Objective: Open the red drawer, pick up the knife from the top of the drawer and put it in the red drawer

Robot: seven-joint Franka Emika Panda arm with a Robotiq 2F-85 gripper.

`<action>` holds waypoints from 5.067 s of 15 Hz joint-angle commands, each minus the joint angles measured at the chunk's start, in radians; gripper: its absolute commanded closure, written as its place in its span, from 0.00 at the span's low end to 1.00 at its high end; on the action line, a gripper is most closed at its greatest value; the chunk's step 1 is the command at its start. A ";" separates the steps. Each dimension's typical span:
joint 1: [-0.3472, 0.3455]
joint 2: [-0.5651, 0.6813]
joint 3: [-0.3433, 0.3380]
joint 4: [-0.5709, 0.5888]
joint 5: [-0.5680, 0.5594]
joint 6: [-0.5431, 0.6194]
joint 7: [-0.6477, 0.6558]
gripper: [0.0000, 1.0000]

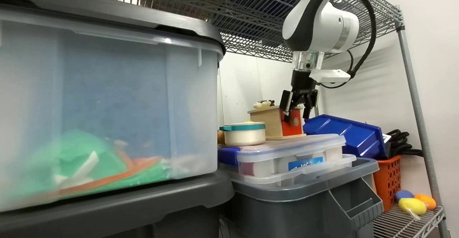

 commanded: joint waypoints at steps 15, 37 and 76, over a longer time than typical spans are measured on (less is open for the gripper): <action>-0.061 0.098 0.056 0.111 0.051 -0.033 -0.113 0.00; -0.061 0.073 0.075 0.109 0.057 -0.029 -0.139 0.88; -0.036 -0.108 0.040 -0.147 0.056 -0.013 -0.190 0.88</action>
